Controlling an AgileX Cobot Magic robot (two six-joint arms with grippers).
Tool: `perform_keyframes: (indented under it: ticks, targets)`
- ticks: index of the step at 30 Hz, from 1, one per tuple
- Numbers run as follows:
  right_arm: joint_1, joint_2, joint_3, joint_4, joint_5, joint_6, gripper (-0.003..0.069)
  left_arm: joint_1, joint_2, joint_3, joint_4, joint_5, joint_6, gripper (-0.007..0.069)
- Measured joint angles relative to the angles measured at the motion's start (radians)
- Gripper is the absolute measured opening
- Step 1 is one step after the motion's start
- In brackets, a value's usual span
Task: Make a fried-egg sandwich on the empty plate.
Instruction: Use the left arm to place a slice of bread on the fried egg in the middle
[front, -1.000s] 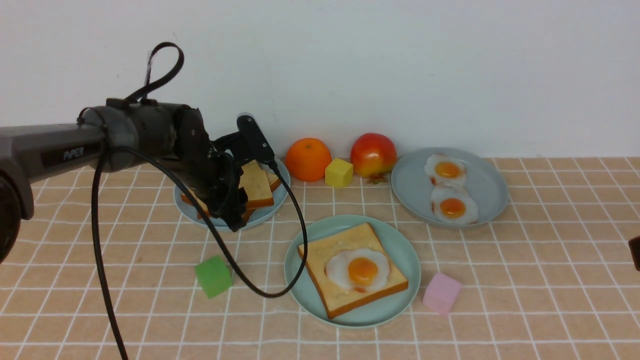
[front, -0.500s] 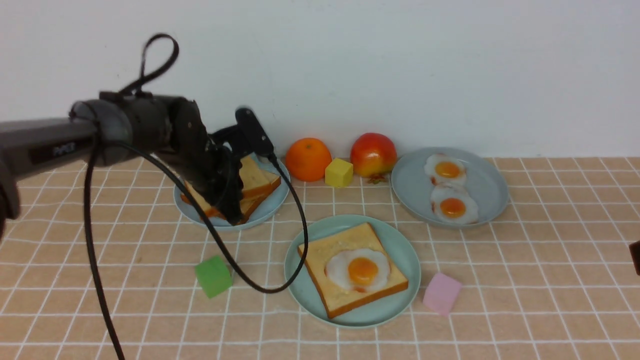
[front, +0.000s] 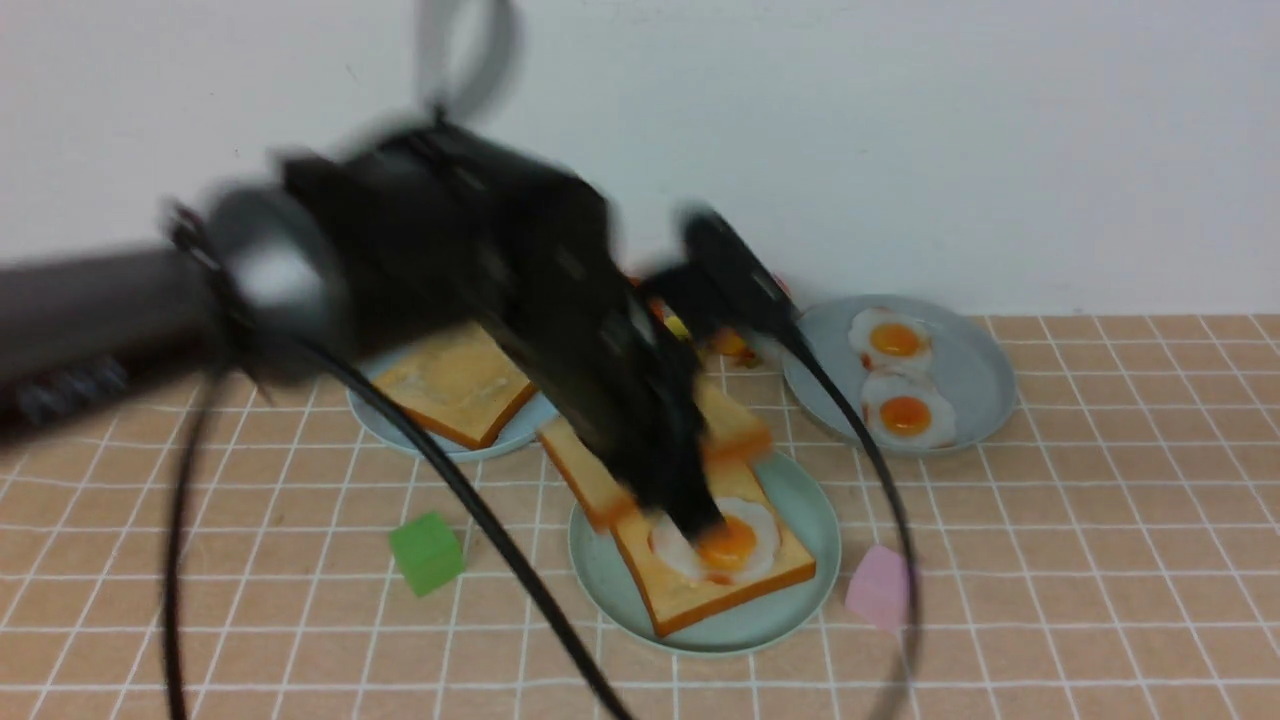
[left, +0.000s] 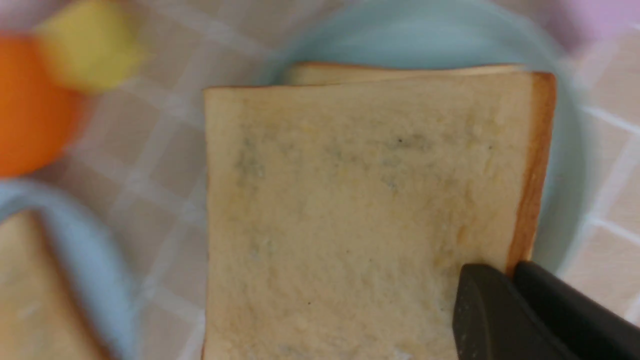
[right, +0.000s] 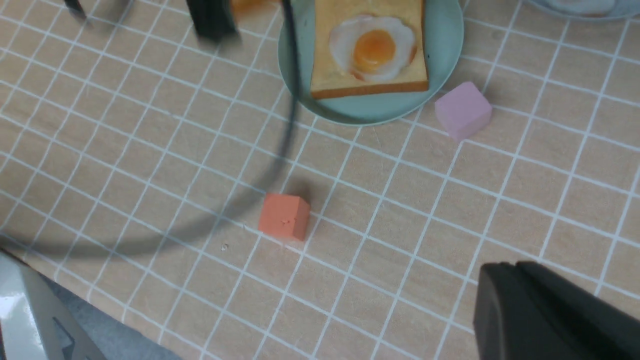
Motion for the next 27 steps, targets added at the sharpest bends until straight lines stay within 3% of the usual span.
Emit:
perform_keyframes:
  ticks: [5,10,24,27]
  targets:
    - [0.0,-0.069,0.0,-0.003,0.002,0.0,0.0042,-0.073,0.057,0.01,0.107,-0.035,-0.093,0.0011]
    - [0.0,-0.128,0.0,-0.004,0.008,0.0,0.0043,-0.082,0.085,0.01,0.154,-0.072,-0.147,0.0011]
    - [0.0,-0.141,0.0,-0.007,0.012,0.0,0.0046,-0.082,0.155,0.01,0.125,-0.124,-0.156,0.0015]
    - [0.0,-0.141,0.0,-0.007,0.013,0.0,0.005,-0.082,0.155,0.01,0.123,-0.13,-0.156,0.0055]
